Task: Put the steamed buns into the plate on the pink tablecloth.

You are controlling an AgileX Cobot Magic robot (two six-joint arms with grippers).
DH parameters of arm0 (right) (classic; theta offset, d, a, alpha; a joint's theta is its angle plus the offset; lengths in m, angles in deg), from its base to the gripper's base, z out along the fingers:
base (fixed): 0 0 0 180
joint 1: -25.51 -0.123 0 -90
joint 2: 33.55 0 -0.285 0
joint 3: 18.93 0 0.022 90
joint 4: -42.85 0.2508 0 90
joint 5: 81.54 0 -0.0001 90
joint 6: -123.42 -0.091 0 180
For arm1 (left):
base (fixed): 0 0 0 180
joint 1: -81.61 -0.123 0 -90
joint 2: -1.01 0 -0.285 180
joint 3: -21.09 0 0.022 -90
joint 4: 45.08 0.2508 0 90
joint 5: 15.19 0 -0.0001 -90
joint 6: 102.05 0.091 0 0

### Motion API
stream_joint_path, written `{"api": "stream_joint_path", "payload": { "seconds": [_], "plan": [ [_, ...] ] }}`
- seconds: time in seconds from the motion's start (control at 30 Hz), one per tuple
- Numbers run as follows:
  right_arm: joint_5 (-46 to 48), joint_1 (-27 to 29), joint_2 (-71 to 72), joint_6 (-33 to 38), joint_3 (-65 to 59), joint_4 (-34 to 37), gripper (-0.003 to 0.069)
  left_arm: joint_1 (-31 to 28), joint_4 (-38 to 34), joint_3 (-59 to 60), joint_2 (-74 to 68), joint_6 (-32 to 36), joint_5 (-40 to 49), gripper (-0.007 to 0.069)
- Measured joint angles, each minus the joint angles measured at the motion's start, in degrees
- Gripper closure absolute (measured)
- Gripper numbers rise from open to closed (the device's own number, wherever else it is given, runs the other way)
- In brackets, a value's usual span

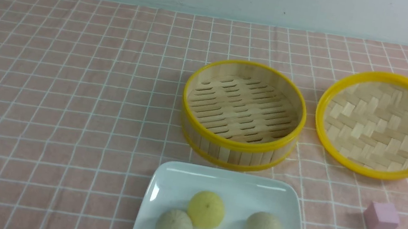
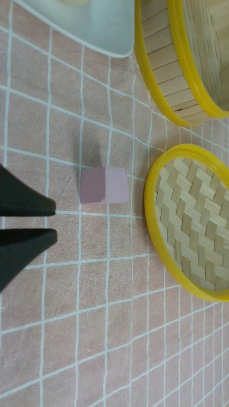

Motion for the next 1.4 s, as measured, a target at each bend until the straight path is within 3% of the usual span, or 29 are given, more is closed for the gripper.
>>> {"api": "stream_joint_path", "payload": {
  "seconds": [1.4],
  "plan": [
    [0.0, 0.0, 0.0, 0.0, 0.0, 0.0, 0.0524, -0.7, 1.3, 1.5, 2.6, 1.8, 1.0, 0.0520]
  ]
}}
